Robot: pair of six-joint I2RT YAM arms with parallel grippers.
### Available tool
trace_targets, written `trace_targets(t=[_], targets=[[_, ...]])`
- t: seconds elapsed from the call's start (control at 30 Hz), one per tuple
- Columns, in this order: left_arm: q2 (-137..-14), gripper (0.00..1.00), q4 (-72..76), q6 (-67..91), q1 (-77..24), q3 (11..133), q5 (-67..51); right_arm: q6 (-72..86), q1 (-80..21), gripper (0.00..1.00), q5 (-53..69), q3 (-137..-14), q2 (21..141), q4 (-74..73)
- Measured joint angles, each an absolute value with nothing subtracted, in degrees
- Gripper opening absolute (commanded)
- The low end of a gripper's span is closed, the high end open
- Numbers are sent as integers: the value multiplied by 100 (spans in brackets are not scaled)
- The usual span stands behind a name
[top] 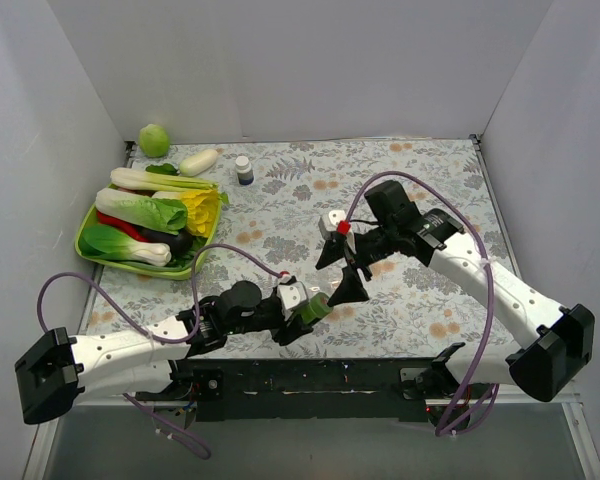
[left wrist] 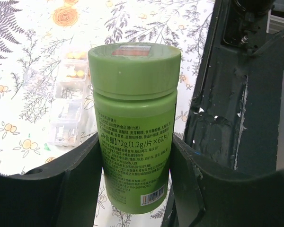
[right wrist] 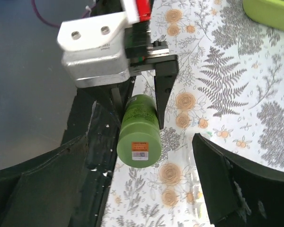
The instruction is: Sort the pills into containers
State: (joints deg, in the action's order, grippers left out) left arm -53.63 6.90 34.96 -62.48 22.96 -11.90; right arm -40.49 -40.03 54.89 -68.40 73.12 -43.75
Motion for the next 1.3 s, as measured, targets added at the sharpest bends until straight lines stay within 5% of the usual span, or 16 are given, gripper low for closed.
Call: trace_targets(t=[0.3,0.7,0.8,0.93,1.07,1.13,1.3], targets=[[-5828,0,899,3787,-6248,2338,-803,-1146,-3835,96,4755,-5802,7161,-3063],[-6031,0,1081,3837,-6248,2482,-596,303,-3990,90,3957,-5376,7150,-2484],[-6034,0,1114,3835,-6248,2512,-534,373,-4040,75,3988,-5378,7190,-2429],[-6034,0,1116,3826,-6248,2517,-521,342,-4062,35,4093,-5378,7231,-2392],[-6023,0,1055,3785,-6261,2519,-513,165,-4036,10,4195,-5428,7338,-2484],[-6010,0,1035,3750,-6261,2519,-510,14,-4045,1,4272,-5529,7417,-2598],[-5815,0,932,3618,-6250,2519,-578,-1238,-4106,1,4595,-6093,7747,-3245]])
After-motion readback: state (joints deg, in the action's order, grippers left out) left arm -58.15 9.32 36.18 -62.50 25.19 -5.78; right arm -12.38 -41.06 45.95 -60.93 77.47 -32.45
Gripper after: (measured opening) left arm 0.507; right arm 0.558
